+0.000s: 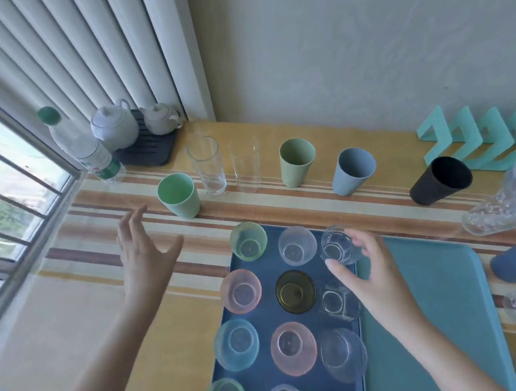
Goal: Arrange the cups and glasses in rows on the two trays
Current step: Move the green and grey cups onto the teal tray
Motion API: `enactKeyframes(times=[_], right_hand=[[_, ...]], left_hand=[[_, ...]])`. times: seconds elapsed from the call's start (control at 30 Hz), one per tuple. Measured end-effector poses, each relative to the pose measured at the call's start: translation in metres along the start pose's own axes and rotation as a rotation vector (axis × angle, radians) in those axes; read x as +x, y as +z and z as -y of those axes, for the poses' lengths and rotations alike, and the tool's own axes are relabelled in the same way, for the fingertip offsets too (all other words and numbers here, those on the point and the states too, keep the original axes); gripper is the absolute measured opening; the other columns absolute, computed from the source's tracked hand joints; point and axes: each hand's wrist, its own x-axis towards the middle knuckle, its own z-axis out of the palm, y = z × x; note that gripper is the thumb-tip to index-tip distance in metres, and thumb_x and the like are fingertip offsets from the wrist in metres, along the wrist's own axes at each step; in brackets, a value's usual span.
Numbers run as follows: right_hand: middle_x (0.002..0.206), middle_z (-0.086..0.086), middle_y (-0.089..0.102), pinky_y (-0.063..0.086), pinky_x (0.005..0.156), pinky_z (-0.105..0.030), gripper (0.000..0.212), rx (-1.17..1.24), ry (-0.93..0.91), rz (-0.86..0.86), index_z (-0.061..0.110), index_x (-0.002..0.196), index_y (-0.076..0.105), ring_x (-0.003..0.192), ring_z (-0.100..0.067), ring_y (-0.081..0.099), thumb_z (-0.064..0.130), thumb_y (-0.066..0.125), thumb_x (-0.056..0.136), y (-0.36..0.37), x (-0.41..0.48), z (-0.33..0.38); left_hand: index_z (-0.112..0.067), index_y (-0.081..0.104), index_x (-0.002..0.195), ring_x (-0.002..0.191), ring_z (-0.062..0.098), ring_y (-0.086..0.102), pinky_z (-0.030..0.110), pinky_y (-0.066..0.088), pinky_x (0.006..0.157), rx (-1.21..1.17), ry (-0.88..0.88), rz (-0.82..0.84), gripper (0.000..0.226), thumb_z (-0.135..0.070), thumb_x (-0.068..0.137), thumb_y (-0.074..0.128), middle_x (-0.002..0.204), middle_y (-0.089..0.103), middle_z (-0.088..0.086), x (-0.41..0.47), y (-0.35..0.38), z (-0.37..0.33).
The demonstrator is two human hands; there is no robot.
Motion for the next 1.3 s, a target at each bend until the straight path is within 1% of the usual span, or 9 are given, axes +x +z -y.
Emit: enactKeyframes(times=[0.1,0.23,0.43,0.7,0.83,0.97,1.13,1.23,1.3], right_hand=[[0.127,0.002,0.046,0.024,0.095,-0.014,0.058,-0.127,-0.098,-0.039,0.016,0.127,0.045,0.121,-0.011,0.038,0.028,0.072,0.077,0.011,0.061,0.014],[0.144,-0.011,0.034,0.02,0.107,-0.033,0.081,-0.299,-0.026,-0.087,0.009,0.138,0.032,0.133,-0.027,0.026,0.031,0.075,0.073,0.012,0.149,0.013],[0.153,-0.012,0.02,0.014,0.112,-0.037,0.107,-0.576,0.022,0.066,0.009,0.146,0.013,0.14,-0.029,0.018,0.049,0.074,0.068,0.02,0.227,0.007],[0.145,-0.014,0.032,0.017,0.109,-0.039,0.1,-0.676,-0.006,0.093,0.007,0.144,0.017,0.133,-0.031,0.026,0.053,0.069,0.071,0.05,0.257,0.008],[0.133,-0.011,0.043,0.02,0.103,-0.036,0.084,-0.675,-0.128,0.001,0.011,0.135,0.032,0.124,-0.029,0.034,0.046,0.071,0.07,0.049,0.244,0.016],[0.133,-0.008,0.042,0.026,0.102,-0.034,0.083,-0.403,-0.247,-0.159,0.014,0.135,0.034,0.123,-0.025,0.036,0.037,0.077,0.068,-0.003,0.19,0.038],[0.127,0.006,0.039,0.024,0.094,-0.005,0.083,-0.158,-0.179,-0.212,0.019,0.135,0.035,0.114,0.002,0.035,0.02,0.081,0.066,-0.089,0.078,0.026],[0.131,0.007,0.04,0.029,0.098,-0.023,0.082,-0.115,0.02,-0.208,0.026,0.132,0.036,0.119,-0.005,0.037,0.015,0.082,0.065,-0.116,0.036,-0.019],[0.129,0.006,0.04,0.029,0.096,-0.026,0.076,-0.113,0.077,-0.207,0.029,0.126,0.038,0.118,-0.007,0.038,0.013,0.082,0.065,-0.124,0.022,-0.05]], left_hand=[[-0.016,0.015,0.146,0.137,0.029,0.022,0.05,0.029,0.107,-0.097,-0.2,0.137,0.1,-0.028,0.071,0.079,0.149,0.017,0.012,0.05,0.008,0.008],[-0.017,0.003,0.149,0.137,0.033,0.022,0.052,0.027,0.107,-0.088,-0.276,0.285,0.114,-0.028,0.067,0.082,0.151,0.011,0.014,0.089,0.032,0.005],[-0.015,0.027,0.137,0.12,0.03,0.043,0.042,0.04,0.089,-0.18,-0.222,0.221,0.088,-0.023,0.067,0.08,0.129,0.046,0.011,0.102,0.059,0.012],[-0.016,0.028,0.136,0.117,0.023,0.045,0.032,0.036,0.087,-0.268,-0.205,0.153,0.086,-0.027,0.068,0.08,0.128,0.046,0.006,0.091,0.067,0.01],[-0.011,0.029,0.134,0.119,0.028,0.046,0.034,0.038,0.089,-0.291,-0.251,0.095,0.085,-0.026,0.068,0.08,0.129,0.045,0.01,0.086,0.046,0.003],[-0.014,0.03,0.134,0.118,0.021,0.044,0.032,0.035,0.093,-0.276,-0.1,-0.012,0.084,-0.025,0.068,0.081,0.13,0.045,0.005,0.06,-0.009,-0.037],[-0.026,0.036,0.126,0.103,0.002,0.046,0.022,0.04,0.081,-0.334,0.173,0.094,0.08,-0.027,0.061,0.084,0.116,0.045,-0.012,0.003,-0.038,-0.129],[-0.02,0.037,0.126,0.105,0.004,0.049,0.021,0.043,0.081,-0.422,0.255,0.274,0.082,-0.028,0.059,0.084,0.117,0.048,-0.01,-0.028,-0.003,-0.182],[-0.017,0.035,0.128,0.105,0.008,0.047,0.023,0.043,0.078,-0.405,0.361,0.387,0.081,-0.026,0.063,0.082,0.118,0.048,-0.006,-0.052,0.034,-0.212]])
